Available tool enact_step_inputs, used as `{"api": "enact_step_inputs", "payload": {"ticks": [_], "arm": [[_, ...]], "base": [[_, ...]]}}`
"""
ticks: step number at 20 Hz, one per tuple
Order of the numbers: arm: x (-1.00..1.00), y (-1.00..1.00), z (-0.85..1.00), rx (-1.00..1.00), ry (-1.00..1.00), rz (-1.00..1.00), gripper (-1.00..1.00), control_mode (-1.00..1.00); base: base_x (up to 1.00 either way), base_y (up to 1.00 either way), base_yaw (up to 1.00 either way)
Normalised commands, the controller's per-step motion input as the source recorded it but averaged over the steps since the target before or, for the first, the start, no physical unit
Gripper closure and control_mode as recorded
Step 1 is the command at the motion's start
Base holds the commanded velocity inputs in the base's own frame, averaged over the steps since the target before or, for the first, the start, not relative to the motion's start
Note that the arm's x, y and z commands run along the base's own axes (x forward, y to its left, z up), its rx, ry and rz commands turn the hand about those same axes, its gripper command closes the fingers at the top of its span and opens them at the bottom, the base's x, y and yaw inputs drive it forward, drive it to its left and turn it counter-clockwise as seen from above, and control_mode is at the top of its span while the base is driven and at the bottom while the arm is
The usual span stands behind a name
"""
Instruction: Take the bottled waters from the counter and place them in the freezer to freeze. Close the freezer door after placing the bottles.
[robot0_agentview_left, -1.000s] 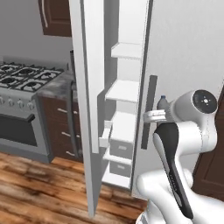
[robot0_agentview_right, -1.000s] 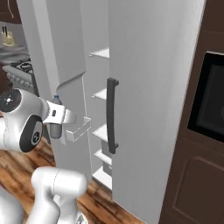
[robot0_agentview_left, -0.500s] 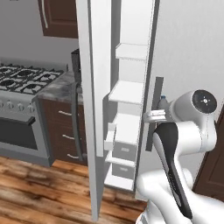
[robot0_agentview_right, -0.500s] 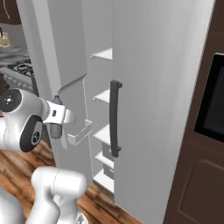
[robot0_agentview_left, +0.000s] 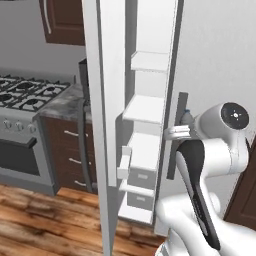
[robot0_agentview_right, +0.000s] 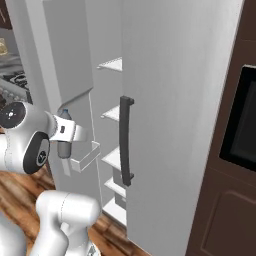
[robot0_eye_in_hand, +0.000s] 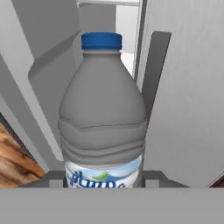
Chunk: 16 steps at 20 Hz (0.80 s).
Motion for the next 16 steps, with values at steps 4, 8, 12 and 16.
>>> {"api": "enact_step_inputs", "payload": {"ticks": [4,8,12,16], "arm": [[0.0,0.0,0.0,0.0,0.0,0.0,1.0,1.0],[0.0,0.0,0.0,0.0,0.0,0.0,1.0,1.0],[0.0,0.0,0.0,0.0,0.0,0.0,1.0,1.0],[0.0,0.0,0.0,0.0,0.0,0.0,1.0,1.0]], "base": [[0.42,0.1,-0.02],[0.38,0.27,-0.05],[0.42,0.26,-0.06],[0.3,0.15,-0.05]]}}
